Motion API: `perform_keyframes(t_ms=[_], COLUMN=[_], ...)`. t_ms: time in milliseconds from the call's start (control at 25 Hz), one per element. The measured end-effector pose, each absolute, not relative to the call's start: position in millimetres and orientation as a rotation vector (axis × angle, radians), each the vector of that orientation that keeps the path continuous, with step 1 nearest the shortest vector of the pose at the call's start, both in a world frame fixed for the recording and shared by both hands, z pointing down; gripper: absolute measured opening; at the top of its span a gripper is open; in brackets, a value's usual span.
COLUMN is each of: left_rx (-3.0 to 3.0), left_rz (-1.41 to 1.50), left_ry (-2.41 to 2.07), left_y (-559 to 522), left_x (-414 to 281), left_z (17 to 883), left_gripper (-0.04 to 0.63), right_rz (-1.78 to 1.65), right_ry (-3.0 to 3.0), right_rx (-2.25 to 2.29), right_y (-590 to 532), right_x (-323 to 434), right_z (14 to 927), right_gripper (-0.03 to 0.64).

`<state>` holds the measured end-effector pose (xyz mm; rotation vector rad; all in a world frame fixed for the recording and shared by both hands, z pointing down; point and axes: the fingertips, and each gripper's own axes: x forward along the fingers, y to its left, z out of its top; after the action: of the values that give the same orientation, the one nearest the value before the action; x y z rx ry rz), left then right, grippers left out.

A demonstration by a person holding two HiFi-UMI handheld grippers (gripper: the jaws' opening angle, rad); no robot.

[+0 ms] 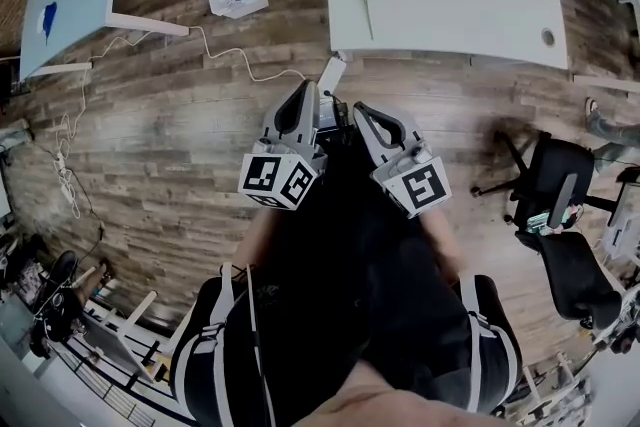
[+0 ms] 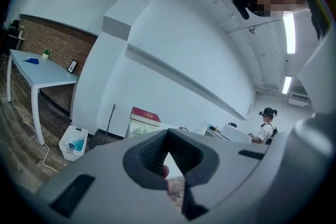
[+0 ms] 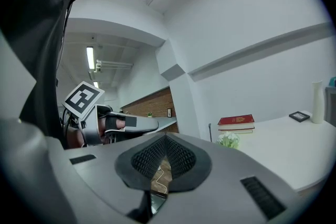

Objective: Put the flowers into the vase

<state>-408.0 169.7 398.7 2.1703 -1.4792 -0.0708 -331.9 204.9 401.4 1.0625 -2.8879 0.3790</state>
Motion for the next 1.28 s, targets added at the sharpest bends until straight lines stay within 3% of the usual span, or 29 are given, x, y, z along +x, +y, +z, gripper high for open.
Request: perform_keyframes(t_ms=[200, 680, 1280], left_rx=[2.145, 2.117, 2.093], left_rz=[-0.103, -0.170, -0.177], left_ry=[-1.460, -1.367, -1.440], left_y=[152, 124, 86], left_x=[-460, -513, -524], left_z=[407, 420, 421], left_gripper=[0.046, 0.046, 0.046], right_rz=[0.465, 0.410, 0.442], right_ry=[-2.792, -2.641, -2.451], right_rx=[1.112, 1.178, 1.365], right_y=[182, 151, 71], right_x=[-372, -425, -395], right_z=[413, 425, 454], right_gripper=[0.015, 0.015, 0.015])
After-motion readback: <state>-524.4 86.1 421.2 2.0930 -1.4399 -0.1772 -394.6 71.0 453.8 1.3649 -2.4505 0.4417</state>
